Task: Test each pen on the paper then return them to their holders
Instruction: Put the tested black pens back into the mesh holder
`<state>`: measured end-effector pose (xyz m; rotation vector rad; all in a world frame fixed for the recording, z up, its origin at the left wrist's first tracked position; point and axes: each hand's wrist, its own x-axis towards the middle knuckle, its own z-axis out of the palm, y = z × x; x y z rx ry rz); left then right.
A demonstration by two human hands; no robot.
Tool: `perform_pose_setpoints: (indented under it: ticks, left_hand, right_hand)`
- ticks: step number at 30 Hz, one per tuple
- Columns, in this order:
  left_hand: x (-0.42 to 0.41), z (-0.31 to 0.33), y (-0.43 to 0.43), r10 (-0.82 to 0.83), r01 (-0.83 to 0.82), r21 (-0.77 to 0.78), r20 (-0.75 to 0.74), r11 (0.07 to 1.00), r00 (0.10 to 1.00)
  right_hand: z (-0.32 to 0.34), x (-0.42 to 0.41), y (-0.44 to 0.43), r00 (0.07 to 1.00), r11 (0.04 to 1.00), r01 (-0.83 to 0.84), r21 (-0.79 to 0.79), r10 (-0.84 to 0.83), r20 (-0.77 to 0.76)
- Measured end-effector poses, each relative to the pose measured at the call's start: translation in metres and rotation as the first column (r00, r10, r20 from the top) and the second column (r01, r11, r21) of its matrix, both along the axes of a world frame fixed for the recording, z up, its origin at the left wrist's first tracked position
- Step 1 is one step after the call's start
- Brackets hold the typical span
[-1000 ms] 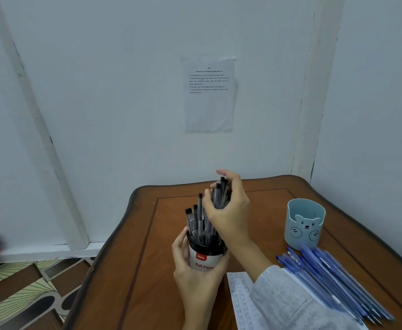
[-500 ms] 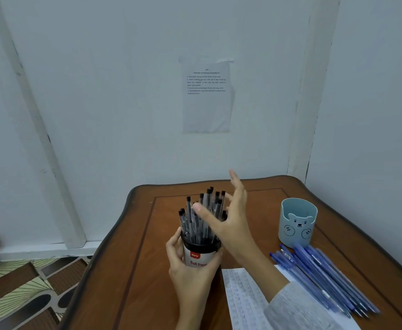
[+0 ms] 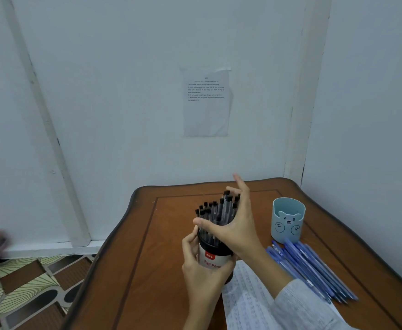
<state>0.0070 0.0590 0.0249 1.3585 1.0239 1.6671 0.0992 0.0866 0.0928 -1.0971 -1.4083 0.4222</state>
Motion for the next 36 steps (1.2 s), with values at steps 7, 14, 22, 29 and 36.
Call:
perform_pose_setpoints:
  ticks: [7,14,22,29,36]
  left_hand:
    - [0.003,0.007,-0.011,-0.026,0.026,-0.006,0.043,1.0,0.999]
    - [-0.001,0.017,-0.012,-0.006,0.005,0.004,0.05,1.0,0.999]
    - [0.004,0.023,-0.016,-0.03,0.03,-0.008,0.032,1.0,0.999]
    - [0.001,0.024,-0.02,-0.031,0.031,0.026,-0.016,0.999,0.999]
    - [0.001,0.033,-0.026,-0.097,0.098,0.001,0.061,0.995,0.993]
  right_hand:
    - [0.017,0.007,-0.012,0.999,0.999,-0.037,-0.022,0.037,0.021]
    - [0.04,0.017,-0.018,0.995,0.996,-0.078,-0.049,0.075,-0.058]
    - [0.042,0.011,-0.026,0.946,0.984,-0.07,-0.162,0.117,0.302]
    - [0.027,0.006,-0.034,0.99,0.99,-0.052,-0.131,0.068,0.122]
    - [0.038,0.014,-0.026,0.999,1.0,-0.023,0.009,0.022,0.026]
